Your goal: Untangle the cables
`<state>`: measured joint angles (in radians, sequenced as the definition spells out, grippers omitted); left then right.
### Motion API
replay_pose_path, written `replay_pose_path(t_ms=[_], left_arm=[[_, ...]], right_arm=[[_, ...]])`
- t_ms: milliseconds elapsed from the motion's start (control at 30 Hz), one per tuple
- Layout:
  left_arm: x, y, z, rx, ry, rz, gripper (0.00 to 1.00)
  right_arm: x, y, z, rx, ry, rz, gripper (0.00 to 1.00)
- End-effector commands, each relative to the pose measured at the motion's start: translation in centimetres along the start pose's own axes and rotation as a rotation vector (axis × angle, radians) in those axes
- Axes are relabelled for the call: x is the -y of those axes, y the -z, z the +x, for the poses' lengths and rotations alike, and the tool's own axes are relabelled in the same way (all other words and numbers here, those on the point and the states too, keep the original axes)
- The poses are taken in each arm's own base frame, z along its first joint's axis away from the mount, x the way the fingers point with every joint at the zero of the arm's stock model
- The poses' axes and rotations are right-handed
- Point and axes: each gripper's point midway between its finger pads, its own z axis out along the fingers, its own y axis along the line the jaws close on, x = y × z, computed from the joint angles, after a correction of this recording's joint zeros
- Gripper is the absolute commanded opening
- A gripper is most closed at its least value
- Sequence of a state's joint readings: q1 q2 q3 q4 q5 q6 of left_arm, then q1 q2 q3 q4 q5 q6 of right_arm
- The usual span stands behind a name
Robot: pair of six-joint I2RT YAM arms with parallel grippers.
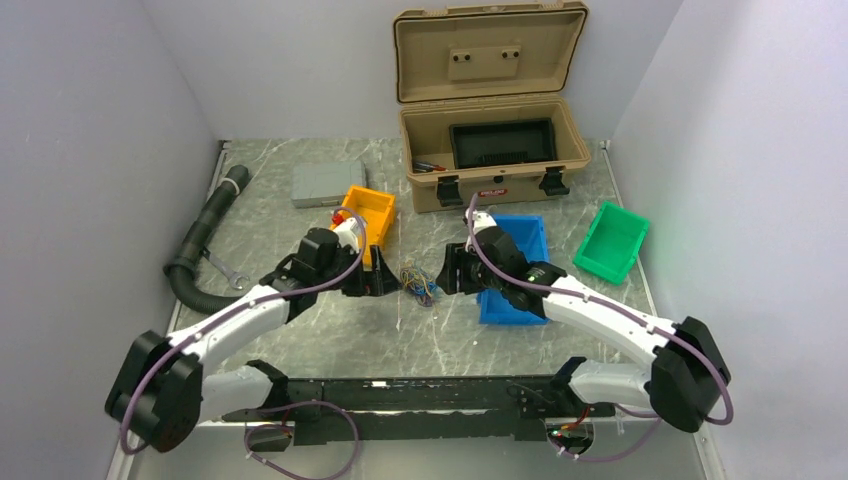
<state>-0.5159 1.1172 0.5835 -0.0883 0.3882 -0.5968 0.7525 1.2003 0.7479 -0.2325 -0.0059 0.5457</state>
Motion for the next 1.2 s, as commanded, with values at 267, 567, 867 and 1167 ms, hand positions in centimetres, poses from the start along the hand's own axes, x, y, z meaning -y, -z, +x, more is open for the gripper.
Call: replay_pose_path(t_ms=[267,567,867,1167], left_arm=[[0.5,-6.0,-1.7,0.120,0.207,0.031,0.84],[0.8,-9.3,-0.8,0.053,0.250,0.072,0.68],[2.3,-8.6,-0.9,0.020,0.128,0.144,0.00],[4.1,-6.0,0.4,-0.029,-0.033,0.251,0.00]], right_arm=[[-0.1,3.1,-2.1,0.150,0.021,-0.028,0.59],[-0.3,3.0,-1.9,0.146,0.024,-0.046,0.59],[0.1,2.1,-1.0,0.114,0.020,-0.033,0.59],[-0.8,0.1,-0.3,0.045,0.032,-0.070,0.56]])
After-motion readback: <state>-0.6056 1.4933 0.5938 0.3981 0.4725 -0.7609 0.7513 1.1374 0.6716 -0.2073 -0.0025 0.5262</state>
